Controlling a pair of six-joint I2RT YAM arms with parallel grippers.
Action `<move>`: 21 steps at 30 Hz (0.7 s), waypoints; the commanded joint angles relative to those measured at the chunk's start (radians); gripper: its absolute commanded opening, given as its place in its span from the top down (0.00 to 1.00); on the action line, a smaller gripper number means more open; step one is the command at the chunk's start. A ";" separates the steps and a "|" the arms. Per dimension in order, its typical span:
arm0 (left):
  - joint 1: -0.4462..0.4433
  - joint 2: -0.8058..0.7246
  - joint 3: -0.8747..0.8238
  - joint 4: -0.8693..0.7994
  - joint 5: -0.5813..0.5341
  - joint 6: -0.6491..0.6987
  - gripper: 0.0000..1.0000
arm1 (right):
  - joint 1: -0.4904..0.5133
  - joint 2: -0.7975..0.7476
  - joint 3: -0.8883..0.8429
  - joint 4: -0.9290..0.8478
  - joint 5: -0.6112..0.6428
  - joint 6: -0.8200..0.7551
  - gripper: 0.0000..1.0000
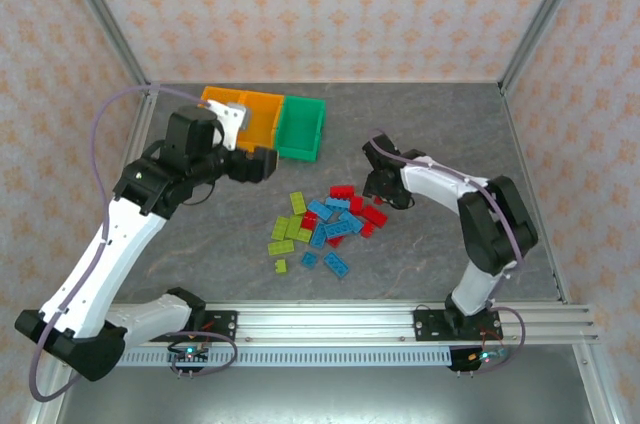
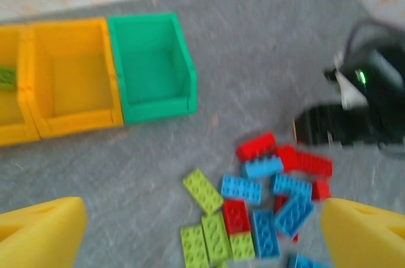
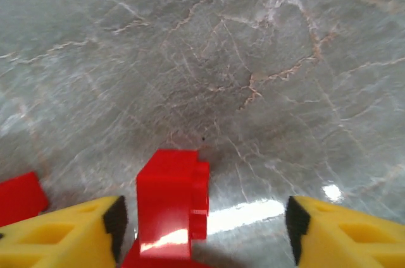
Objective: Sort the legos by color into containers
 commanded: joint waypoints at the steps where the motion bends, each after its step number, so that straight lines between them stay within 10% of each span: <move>1: -0.007 -0.031 -0.067 -0.094 0.074 0.145 0.00 | -0.013 0.047 0.037 0.056 -0.014 0.005 0.43; 6: -0.007 -0.032 -0.126 -0.038 0.010 0.154 0.00 | -0.008 -0.017 0.025 0.063 0.003 0.025 0.83; 13: -0.003 -0.029 -0.195 0.017 -0.224 0.148 0.00 | 0.154 -0.180 0.108 0.214 0.058 -0.219 0.83; 21: 0.018 -0.094 -0.256 0.066 -0.284 0.137 0.00 | 0.175 0.183 0.511 0.205 0.014 -0.316 0.84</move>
